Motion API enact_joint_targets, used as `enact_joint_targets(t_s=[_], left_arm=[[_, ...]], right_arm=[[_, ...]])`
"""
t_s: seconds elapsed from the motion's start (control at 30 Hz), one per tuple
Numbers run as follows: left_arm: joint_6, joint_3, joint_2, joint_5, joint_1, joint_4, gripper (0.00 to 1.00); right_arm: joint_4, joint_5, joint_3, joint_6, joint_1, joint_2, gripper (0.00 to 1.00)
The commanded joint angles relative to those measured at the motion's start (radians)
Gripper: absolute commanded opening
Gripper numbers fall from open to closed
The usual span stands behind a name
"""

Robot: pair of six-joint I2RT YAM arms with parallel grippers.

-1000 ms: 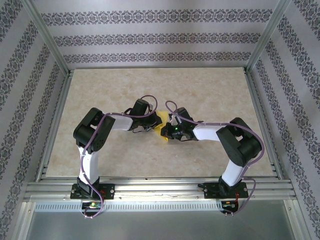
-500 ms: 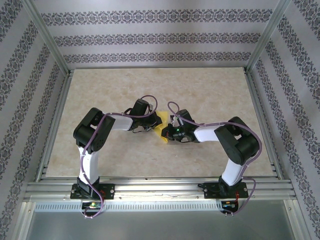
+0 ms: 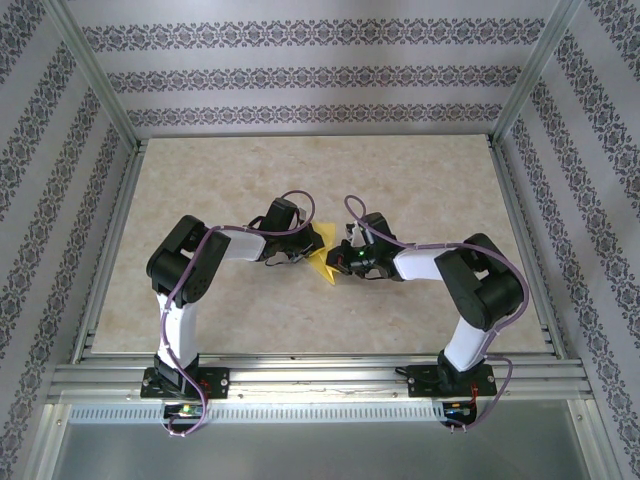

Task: Fold a paper plane with a square sheet of paper (pick it up from the middle)
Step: Fourth fold the wing at the center of the table.

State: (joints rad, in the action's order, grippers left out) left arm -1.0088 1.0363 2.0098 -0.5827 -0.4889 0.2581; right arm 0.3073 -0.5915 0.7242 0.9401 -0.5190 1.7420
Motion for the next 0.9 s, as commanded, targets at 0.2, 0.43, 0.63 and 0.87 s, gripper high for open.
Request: enact_joint_targets(t_s=[0.2, 0.43, 0.63, 0.87], left_arm=[[0.003, -0.023, 0.027, -0.006, 0.007, -0.019, 0.08], [0.003, -0.025, 0.025, -0.009, 0.004, -0.017, 0.08], [0.001, -0.03, 0.026, -0.01, 0.006, -0.013, 0.08], [-0.002, -0.037, 0.027, -0.009, 0.005, -0.005, 0.08]], right_arm=[[-0.149, 0.053, 0.073, -0.078, -0.038, -0.041, 0.0], [-0.122, 0.042, 0.068, -0.048, -0.035, 0.027, 0.0], [-0.069, 0.015, 0.032, -0.025, -0.026, 0.057, 0.0], [-0.03, 0.019, -0.018, -0.008, -0.026, 0.045, 0.0]])
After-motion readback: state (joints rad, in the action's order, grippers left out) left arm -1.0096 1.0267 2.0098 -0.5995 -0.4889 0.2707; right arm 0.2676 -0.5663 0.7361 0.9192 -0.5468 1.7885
